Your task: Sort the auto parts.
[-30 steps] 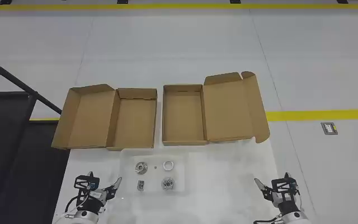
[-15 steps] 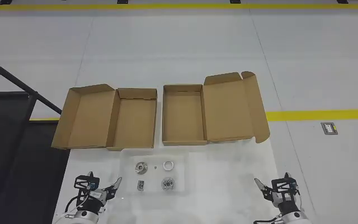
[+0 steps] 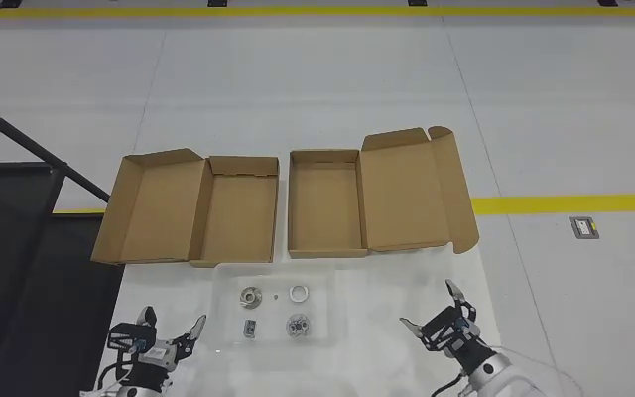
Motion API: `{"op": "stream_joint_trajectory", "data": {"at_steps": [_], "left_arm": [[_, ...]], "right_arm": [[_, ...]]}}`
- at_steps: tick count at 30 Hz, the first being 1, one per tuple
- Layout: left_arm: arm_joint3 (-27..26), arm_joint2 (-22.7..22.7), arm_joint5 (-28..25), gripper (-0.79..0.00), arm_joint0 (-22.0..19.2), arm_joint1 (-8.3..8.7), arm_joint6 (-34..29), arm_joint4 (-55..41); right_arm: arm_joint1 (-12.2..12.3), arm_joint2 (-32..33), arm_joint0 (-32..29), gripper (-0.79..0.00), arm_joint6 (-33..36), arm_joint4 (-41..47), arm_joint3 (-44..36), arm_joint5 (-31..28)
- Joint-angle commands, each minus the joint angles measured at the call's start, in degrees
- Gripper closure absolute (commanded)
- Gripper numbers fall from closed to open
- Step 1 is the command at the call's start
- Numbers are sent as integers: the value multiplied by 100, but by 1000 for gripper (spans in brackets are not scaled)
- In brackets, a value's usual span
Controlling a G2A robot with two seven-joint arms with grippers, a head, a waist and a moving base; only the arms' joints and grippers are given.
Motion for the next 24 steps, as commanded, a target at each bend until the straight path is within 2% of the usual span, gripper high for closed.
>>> {"op": "stream_joint_trajectory", "data": {"at_steps": [1, 11, 14, 19, 24], "left_arm": [[1, 1, 5, -785, -3, 0, -6, 1], [1, 1, 5, -785, -3, 0, -6, 1], [41, 2, 15, -785, -30, -3, -59, 3], [120, -14, 203, -785, -147, -31, -115, -85], [111, -187, 130, -785, -78, -36, -55, -185]], "right_arm": [[-1, 21, -6, -785, -15, 4, 15, 113], [-1, 12, -6, -785, -35, 8, 9, 100], [-2, -186, 74, -785, -53, -49, 24, -140], [-75, -947, 807, -785, 674, -53, -91, -361], [-249, -1938, 1912, -785, 1737, 592, 193, -510]]}}
